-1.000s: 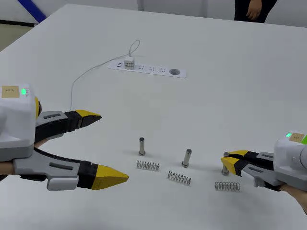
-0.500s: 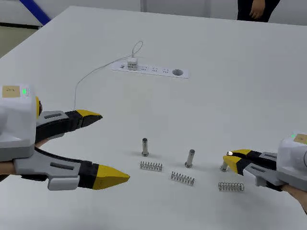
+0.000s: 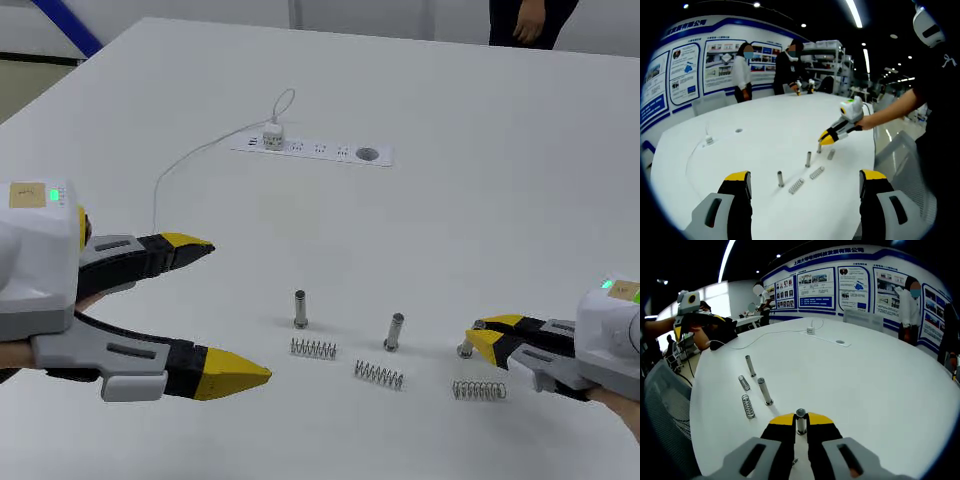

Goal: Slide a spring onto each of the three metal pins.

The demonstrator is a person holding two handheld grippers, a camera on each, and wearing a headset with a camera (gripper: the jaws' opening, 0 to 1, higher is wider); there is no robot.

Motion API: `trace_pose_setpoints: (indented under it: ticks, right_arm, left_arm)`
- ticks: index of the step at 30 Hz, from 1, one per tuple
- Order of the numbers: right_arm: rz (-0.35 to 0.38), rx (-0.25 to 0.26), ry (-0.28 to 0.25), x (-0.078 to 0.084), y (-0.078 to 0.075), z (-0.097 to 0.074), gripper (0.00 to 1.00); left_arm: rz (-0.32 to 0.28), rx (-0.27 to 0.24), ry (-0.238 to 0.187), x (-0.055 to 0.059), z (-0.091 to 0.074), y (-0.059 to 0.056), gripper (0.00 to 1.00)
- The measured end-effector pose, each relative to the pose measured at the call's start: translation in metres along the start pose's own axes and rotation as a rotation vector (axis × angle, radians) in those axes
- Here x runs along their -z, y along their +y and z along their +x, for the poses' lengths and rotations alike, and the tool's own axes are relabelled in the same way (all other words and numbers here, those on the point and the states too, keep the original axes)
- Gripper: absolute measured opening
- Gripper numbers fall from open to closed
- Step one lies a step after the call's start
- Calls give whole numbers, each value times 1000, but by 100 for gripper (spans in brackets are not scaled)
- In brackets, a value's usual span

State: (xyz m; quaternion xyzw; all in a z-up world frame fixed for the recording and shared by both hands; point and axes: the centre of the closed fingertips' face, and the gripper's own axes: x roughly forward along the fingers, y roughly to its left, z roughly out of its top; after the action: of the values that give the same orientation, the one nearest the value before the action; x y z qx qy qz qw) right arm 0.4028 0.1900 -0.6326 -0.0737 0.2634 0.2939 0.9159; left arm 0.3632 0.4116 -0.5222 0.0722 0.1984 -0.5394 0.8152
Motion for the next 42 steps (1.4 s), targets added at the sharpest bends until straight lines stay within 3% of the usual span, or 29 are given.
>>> trace_pose_setpoints:
  ticks: [20, 28, 42]
  right_arm:
    - [0, -5, 10, -4, -2, -15, 15]
    - [-113, -83, 100, 11, 3, -25, 18]
    - [-171, -228, 212, 41, 20, -25, 20]
  left_arm:
    - [6, 3, -8, -1, -2, -3, 91]
    - [14, 8, 20, 7, -2, -6, 91]
    - [4, 2, 27, 9, -2, -3, 91]
